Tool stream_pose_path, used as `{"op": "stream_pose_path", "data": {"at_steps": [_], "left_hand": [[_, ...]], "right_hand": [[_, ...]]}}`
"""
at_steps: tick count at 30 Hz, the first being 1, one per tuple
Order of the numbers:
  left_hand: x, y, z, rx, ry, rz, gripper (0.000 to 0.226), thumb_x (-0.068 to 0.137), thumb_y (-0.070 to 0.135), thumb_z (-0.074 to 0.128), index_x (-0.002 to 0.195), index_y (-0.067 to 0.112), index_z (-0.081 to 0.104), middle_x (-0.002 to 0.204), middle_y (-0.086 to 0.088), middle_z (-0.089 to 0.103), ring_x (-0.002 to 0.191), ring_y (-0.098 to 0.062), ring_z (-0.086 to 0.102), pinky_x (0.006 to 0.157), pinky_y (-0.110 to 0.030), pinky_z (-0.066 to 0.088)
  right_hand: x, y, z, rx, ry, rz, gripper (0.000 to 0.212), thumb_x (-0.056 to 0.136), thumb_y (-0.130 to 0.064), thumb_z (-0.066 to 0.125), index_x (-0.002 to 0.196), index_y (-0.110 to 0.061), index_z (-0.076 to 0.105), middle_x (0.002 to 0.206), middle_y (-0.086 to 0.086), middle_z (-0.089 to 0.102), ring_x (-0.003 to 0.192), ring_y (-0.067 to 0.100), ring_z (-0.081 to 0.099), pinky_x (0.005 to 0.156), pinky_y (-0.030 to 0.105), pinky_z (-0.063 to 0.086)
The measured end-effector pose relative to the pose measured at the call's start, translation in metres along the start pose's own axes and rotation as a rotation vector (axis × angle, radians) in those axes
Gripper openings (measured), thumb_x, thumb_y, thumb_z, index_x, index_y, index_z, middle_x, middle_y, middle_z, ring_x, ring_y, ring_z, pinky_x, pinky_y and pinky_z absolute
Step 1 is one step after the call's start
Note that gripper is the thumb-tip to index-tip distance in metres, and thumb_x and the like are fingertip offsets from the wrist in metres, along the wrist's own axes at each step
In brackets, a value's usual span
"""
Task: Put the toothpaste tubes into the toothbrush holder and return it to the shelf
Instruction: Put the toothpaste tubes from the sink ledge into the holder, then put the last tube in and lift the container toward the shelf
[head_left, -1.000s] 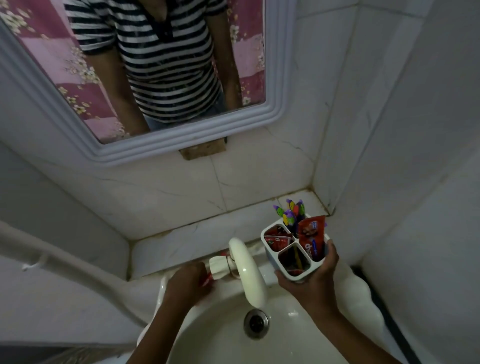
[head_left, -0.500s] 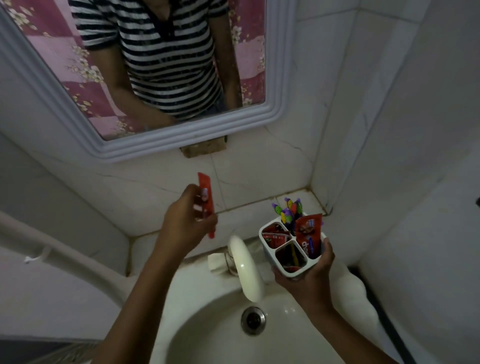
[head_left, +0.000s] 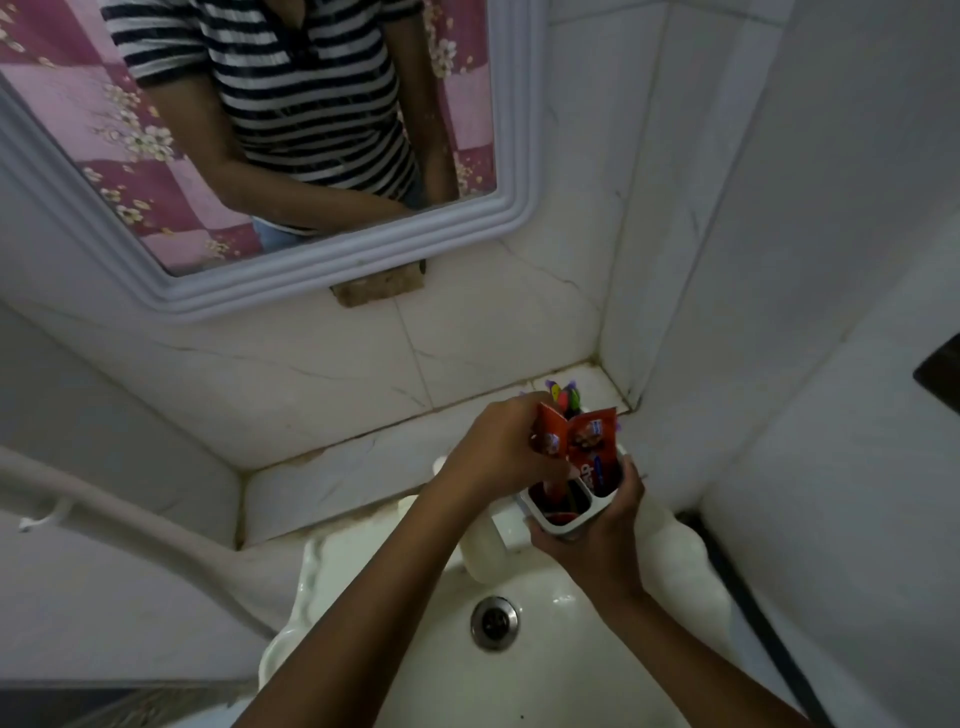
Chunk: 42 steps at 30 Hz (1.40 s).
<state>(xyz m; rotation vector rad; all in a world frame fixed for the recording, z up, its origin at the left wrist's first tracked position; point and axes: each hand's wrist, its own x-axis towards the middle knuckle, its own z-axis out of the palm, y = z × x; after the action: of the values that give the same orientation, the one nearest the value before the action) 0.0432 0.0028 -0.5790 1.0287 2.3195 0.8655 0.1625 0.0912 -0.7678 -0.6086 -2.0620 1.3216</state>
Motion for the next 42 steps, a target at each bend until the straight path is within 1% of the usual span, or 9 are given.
{"op": "stream_pose_path", "data": {"at_steps": [6, 10, 13, 16, 22, 28, 33, 38, 42], "left_hand": [[-0.002, -0.005, 0.002, -0.019, -0.058, -0.008, 0.027, 0.068, 0.030, 0.084, 0.083, 0.028, 0.063, 0.085, 0.008, 0.069, 0.081, -0.012, 0.068, 0.076, -0.036, 0.060], [-0.013, -0.009, -0.003, -0.127, 0.208, -0.048, 0.020, 0.076, 0.039, 0.077, 0.089, 0.031, 0.065, 0.091, 0.013, 0.069, 0.085, -0.006, 0.069, 0.073, -0.033, 0.059], [-0.024, -0.022, -0.014, -0.132, 0.327, -0.178, 0.045, 0.081, 0.049, 0.070, 0.119, 0.026, 0.062, 0.122, 0.007, 0.065, 0.108, -0.013, 0.063, 0.085, -0.031, 0.052], [-0.033, -0.019, -0.032, -0.220, 0.185, -0.277, 0.070, 0.082, 0.063, 0.058, 0.138, 0.022, 0.051, 0.136, 0.001, 0.059, 0.124, -0.019, 0.056, 0.104, -0.038, 0.046], [-0.050, 0.046, -0.087, -0.375, 0.285, 0.016, 0.030, 0.081, 0.062, 0.052, 0.108, 0.052, 0.061, 0.098, 0.038, 0.064, 0.099, 0.024, 0.058, 0.069, 0.006, 0.044], [-0.078, 0.152, -0.205, -0.374, 0.441, 0.415, 0.037, 0.083, 0.044, 0.061, 0.119, 0.037, 0.067, 0.112, 0.029, 0.071, 0.108, 0.010, 0.064, 0.081, -0.007, 0.052], [-0.117, 0.241, -0.297, -0.098, 0.691, 0.655, 0.060, 0.076, 0.051, 0.062, 0.132, 0.030, 0.058, 0.128, 0.019, 0.064, 0.120, -0.001, 0.060, 0.097, -0.024, 0.053], [-0.154, 0.315, -0.382, 0.813, 1.248, 0.604, 0.076, 0.082, 0.068, 0.046, 0.148, 0.032, 0.034, 0.156, 0.008, 0.037, 0.142, -0.014, 0.036, 0.109, -0.033, 0.031], [-0.155, 0.347, -0.432, 1.089, 1.358, 0.466, 0.080, 0.088, 0.061, 0.045, 0.153, 0.020, 0.023, 0.164, 0.000, 0.022, 0.152, -0.019, 0.018, 0.122, -0.043, 0.021]], "right_hand": [[0.002, 0.000, 0.001, -0.028, 0.009, -0.024, 0.135, 0.056, -0.052, 0.095, 0.156, -0.048, 0.005, 0.148, -0.019, 0.031, 0.133, 0.014, 0.052, 0.105, 0.035, 0.057], [0.004, -0.005, -0.007, 0.001, -0.018, -0.026, 0.136, 0.053, -0.035, 0.101, 0.155, -0.043, 0.012, 0.153, -0.005, 0.035, 0.139, 0.018, 0.051, 0.106, 0.042, 0.058], [0.009, -0.021, -0.017, 0.060, -0.005, -0.075, 0.133, 0.052, -0.030, 0.103, 0.154, -0.047, 0.019, 0.148, -0.025, 0.034, 0.140, 0.005, 0.047, 0.108, 0.028, 0.055], [0.025, -0.055, -0.025, 0.131, 0.023, -0.089, 0.132, 0.052, -0.018, 0.105, 0.156, -0.029, 0.024, 0.147, -0.007, 0.039, 0.139, 0.012, 0.049, 0.108, 0.031, 0.054], [0.088, -0.175, -0.048, 0.305, 0.136, -0.243, 0.136, 0.046, -0.025, 0.105, 0.157, -0.020, 0.028, 0.152, -0.009, 0.043, 0.140, -0.005, 0.047, 0.111, 0.021, 0.048], [0.163, -0.340, -0.099, 0.457, 0.242, -0.520, 0.142, 0.040, -0.040, 0.107, 0.152, -0.053, 0.020, 0.146, -0.047, 0.036, 0.138, -0.017, 0.042, 0.112, 0.024, 0.047], [0.207, -0.485, -0.156, 0.540, 0.309, -0.669, 0.143, 0.047, -0.039, 0.100, 0.165, -0.035, 0.019, 0.154, -0.013, 0.048, 0.136, 0.007, 0.055, 0.107, 0.035, 0.053], [0.233, -0.609, -0.221, 0.524, 0.358, -0.780, 0.143, 0.055, -0.038, 0.098, 0.167, -0.035, 0.009, 0.155, -0.005, 0.050, 0.134, 0.018, 0.058, 0.111, 0.046, 0.052], [0.249, -0.689, -0.255, 0.514, 0.383, -0.767, 0.148, 0.048, -0.048, 0.092, 0.167, -0.032, 0.006, 0.155, 0.003, 0.049, 0.137, 0.025, 0.056, 0.112, 0.051, 0.052]]}}
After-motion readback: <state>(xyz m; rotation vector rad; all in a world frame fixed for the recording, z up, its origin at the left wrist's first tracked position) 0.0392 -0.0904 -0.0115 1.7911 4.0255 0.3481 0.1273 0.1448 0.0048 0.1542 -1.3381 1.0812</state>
